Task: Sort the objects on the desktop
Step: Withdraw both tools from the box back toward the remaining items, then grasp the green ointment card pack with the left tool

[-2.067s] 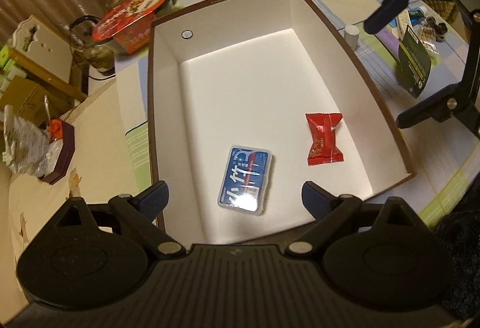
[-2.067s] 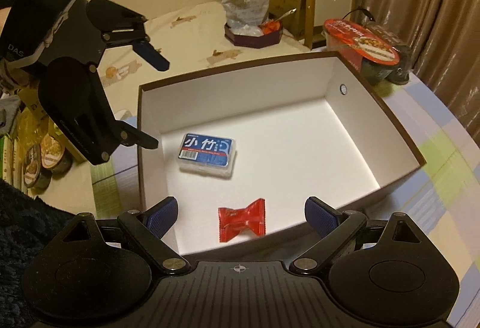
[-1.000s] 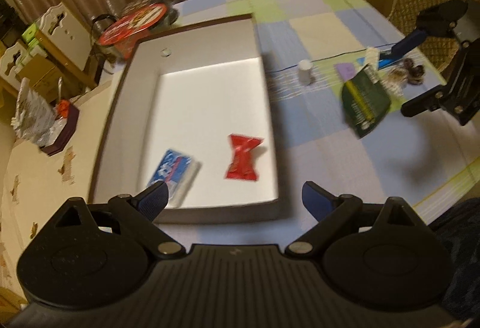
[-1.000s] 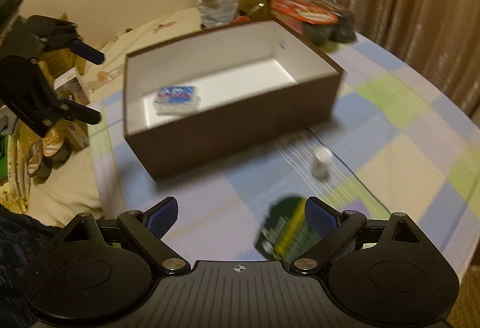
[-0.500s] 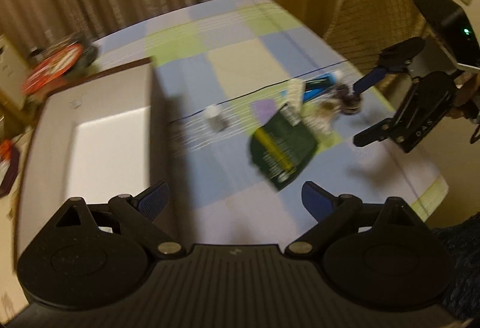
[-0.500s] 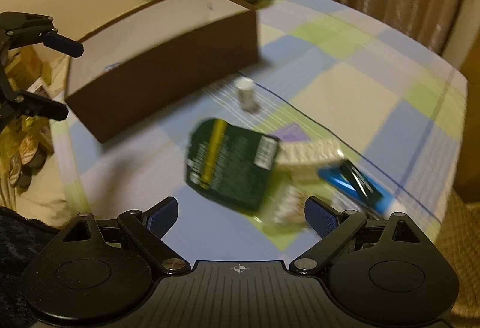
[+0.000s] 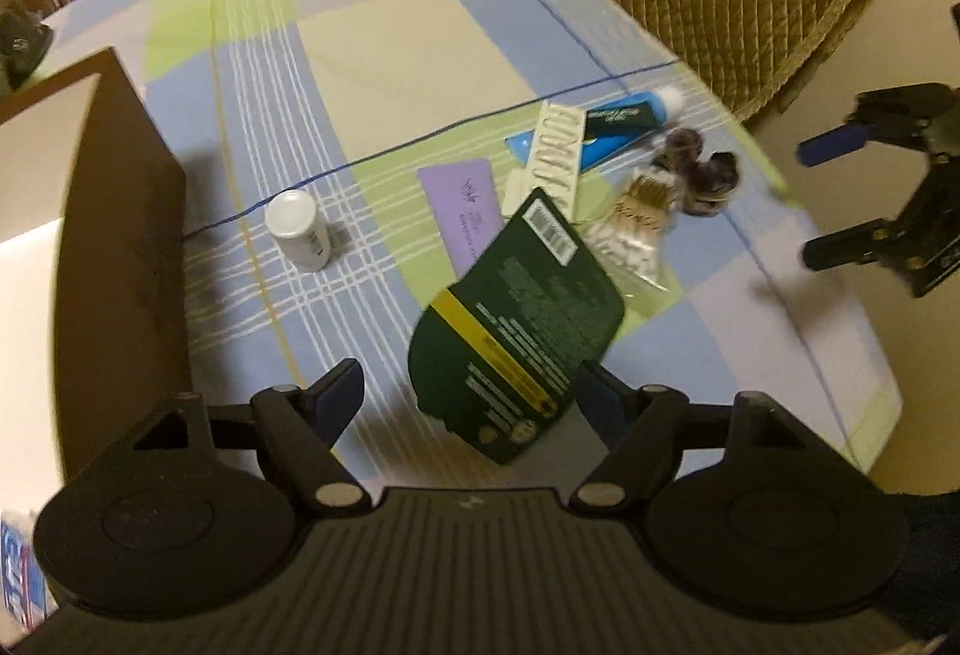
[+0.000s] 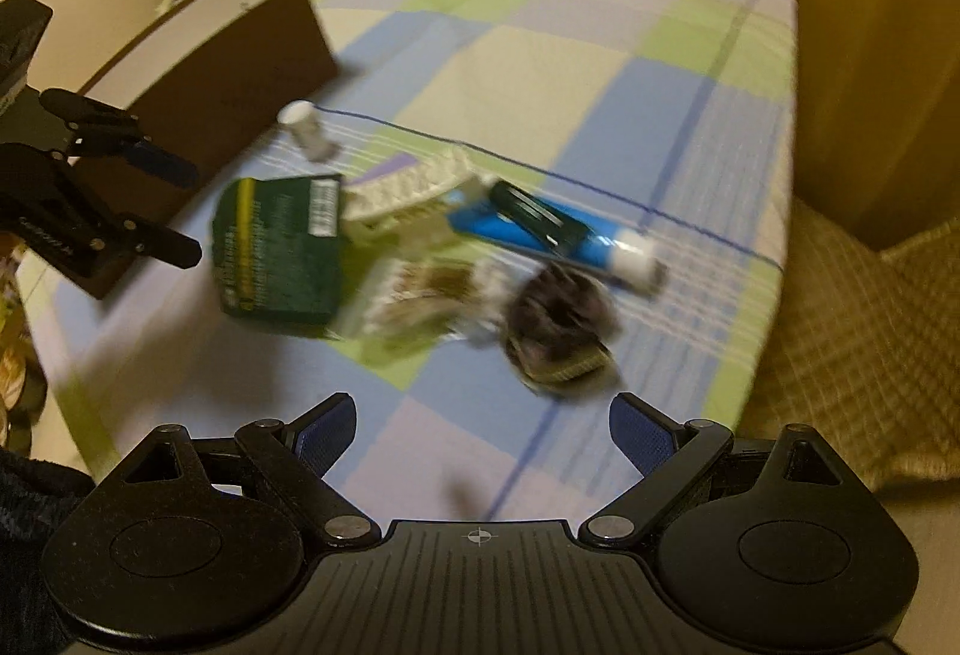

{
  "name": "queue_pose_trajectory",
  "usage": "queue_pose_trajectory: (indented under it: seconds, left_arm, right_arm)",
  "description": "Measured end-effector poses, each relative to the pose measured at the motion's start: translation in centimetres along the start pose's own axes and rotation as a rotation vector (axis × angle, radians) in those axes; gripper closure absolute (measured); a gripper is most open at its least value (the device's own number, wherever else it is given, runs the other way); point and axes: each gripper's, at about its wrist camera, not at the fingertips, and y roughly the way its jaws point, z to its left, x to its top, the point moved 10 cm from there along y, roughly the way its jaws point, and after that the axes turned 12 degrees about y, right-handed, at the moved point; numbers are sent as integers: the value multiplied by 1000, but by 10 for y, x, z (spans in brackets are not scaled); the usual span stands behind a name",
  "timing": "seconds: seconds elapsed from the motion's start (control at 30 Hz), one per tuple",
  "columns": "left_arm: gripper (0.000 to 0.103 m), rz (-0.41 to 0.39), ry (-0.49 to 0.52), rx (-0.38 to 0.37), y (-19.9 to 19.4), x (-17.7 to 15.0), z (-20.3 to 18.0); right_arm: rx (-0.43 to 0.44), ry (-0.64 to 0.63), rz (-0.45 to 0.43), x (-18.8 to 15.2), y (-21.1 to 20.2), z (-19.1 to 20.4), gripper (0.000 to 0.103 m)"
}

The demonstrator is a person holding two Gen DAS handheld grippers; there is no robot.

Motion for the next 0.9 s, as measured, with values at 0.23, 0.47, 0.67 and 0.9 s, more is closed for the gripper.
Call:
queue_pose_trajectory:
  seconds: [0.23, 0.47, 0.67, 0.9]
  left_arm:
    - [46, 64, 41, -6, 32, 1, 8]
    - [84, 25, 174, -8, 24, 3, -7]
    - [95, -7, 298, -2, 9, -4, -28]
    - [98, -86, 502, 30, -10, -12, -73]
  right_arm:
    - [-27, 88, 20, -8, 4, -21, 9]
    - [-39, 110, 29, -17, 3, -28, 9]
    - [-14, 106, 13, -17, 2, -21, 9]
    - [59, -7, -12, -15, 4, 11, 9]
